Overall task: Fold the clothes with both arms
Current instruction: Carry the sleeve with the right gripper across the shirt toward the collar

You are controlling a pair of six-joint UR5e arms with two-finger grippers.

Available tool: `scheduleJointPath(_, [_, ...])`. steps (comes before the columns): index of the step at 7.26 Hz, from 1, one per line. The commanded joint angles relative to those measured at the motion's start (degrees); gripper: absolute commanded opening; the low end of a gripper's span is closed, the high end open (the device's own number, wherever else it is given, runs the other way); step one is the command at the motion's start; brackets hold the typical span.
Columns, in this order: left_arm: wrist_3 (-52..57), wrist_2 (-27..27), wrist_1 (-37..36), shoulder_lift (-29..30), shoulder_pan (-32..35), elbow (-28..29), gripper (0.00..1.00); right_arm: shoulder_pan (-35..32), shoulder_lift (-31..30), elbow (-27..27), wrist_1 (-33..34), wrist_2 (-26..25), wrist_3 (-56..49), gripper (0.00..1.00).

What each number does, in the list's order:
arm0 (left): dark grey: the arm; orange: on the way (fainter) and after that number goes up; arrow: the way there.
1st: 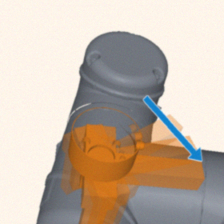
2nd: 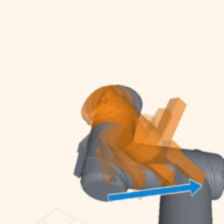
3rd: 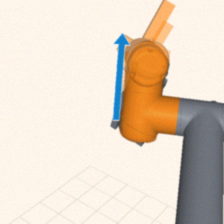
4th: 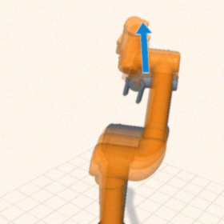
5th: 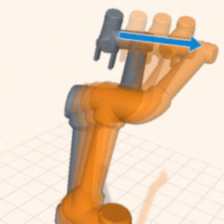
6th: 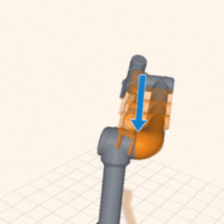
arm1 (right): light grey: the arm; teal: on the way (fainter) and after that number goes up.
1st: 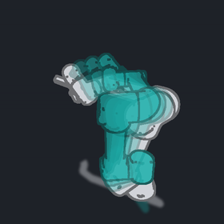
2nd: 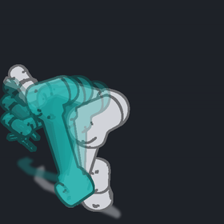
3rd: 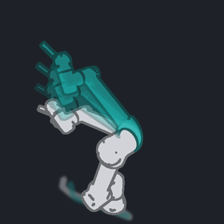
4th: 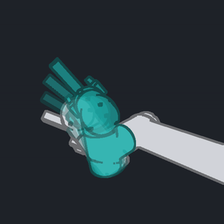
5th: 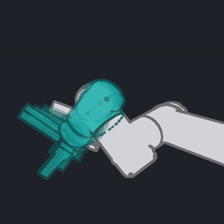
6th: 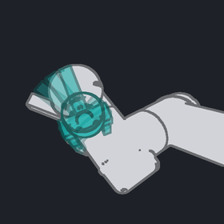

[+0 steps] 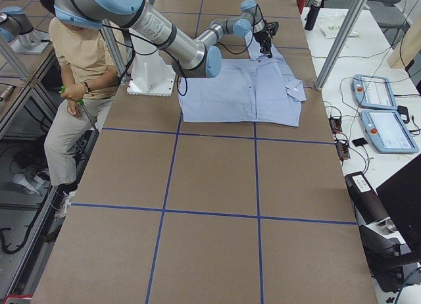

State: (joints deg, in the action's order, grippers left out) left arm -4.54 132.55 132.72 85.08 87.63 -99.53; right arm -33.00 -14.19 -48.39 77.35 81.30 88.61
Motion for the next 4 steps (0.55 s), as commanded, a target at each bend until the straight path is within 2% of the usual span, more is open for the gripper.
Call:
scheduleJointPath(1, [-0.12,0.07,0.00,0.09,0.00,0.30,1.00,-0.13,5.03,2.33,3.91,3.31,0.96,1.00])
scheduleJointPath(2, [-0.30,-0.01,0.00,0.18,-0.09,0.39,1.00,-0.48,7.83,2.25,7.77,5.17,0.61,1.00])
scheduleJointPath(4, [-0.30,-0.01,2.78,0.70,-0.61,1.00,1.00,-5.12,7.70,-2.99,14.72,12.45,-3.84,1.00])
